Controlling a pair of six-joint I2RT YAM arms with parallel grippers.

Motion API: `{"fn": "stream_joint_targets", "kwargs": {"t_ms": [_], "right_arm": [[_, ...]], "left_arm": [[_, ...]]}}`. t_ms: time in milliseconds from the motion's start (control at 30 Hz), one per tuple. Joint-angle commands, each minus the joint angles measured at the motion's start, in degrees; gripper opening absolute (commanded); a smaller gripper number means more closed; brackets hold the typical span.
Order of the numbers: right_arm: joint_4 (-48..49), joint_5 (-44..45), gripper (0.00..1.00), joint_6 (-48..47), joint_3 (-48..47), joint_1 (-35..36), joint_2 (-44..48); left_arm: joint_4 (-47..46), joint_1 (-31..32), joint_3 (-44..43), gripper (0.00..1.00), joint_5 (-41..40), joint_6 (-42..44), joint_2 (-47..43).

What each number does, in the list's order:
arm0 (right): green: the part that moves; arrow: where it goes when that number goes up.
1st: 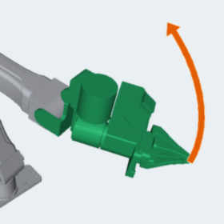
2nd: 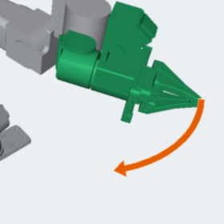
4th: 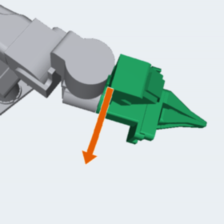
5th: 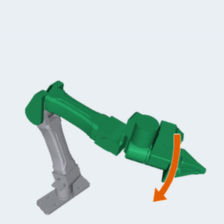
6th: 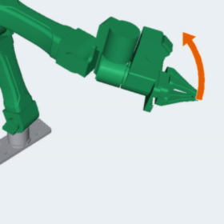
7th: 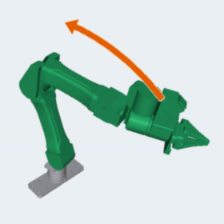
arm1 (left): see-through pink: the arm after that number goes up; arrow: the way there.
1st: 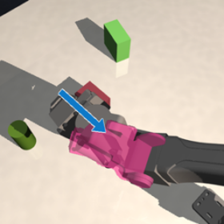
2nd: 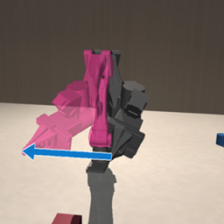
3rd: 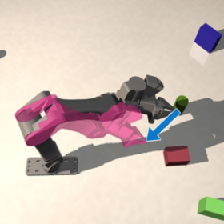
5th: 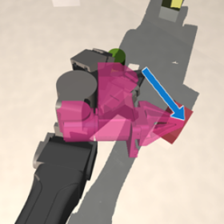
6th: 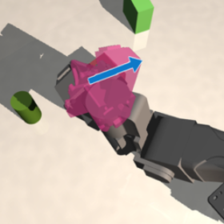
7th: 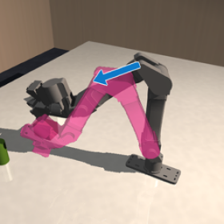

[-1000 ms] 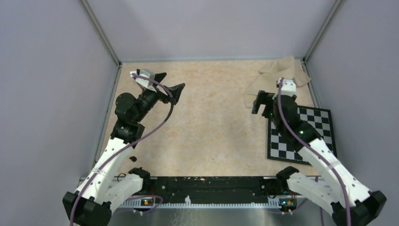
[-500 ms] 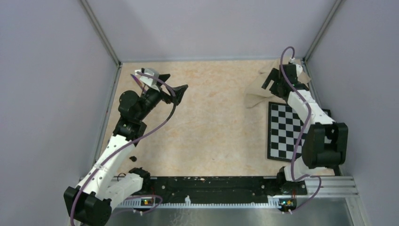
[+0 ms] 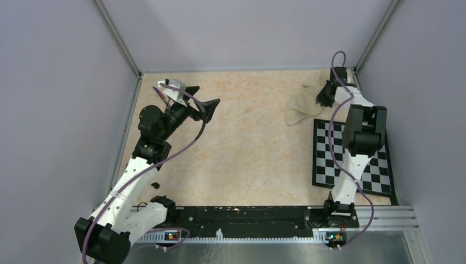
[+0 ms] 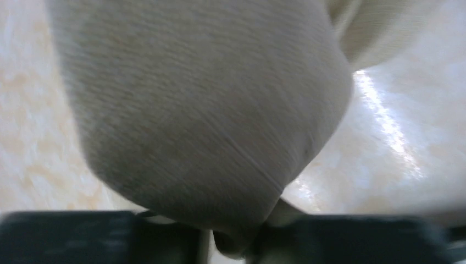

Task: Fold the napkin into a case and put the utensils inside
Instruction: Move the crumpled napkin to the center of the board.

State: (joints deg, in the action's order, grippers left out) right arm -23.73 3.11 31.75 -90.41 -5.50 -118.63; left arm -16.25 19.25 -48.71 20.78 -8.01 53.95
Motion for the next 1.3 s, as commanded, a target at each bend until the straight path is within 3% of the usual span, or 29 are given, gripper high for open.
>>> {"fn": "stream_joint_targets", "kwargs": {"t_ms": [0,200,533,633,767,967,1100,1167,1267], "right_arm": [[4.6,-7.2,0.03,-3.2,3.4,6.6,4.2],[13.5,-13.6,0.0,-4.8,20.8,22.1,17.0],[25.3,-16.7,0.0,6.4,42.9,49.2,34.3],[26.8,-17.4,0.0,8.3,46.8,53.5,36.4],[27.7,-16.8,0.0,10.5,52.9,53.8,41.0],[25.0,-13.8,0.16,9.9,55.2,53.7,46.5],[20.8,-11.0,0.55,8.0,54.2,53.3,50.4],[20.7,-9.1,0.66,8.0,54.6,52.1,52.8],[23.0,-9.7,0.75,9.7,56.1,46.8,56.3]], "left_arm": [[-1.1,0.0,-2.2,1.0,0.1,0.2,0.4],[-1.1,-0.3,-2.3,1.0,0.6,-0.3,1.0],[-1.4,-0.3,-2.0,1.0,0.5,-0.5,0.4],[-1.3,-0.4,-1.8,1.0,-0.6,-0.1,0.7],[-0.6,-0.4,-2.4,1.0,-0.8,-0.4,1.5],[-1.4,0.1,-1.6,1.0,-1.1,-2.5,2.3],[2.1,0.2,-3.6,1.0,-3.0,-6.1,6.5],[3.4,1.3,-3.8,1.0,-5.5,-7.2,8.3],[9.3,3.9,-7.1,1.0,-10.3,-7.7,13.4]]}}
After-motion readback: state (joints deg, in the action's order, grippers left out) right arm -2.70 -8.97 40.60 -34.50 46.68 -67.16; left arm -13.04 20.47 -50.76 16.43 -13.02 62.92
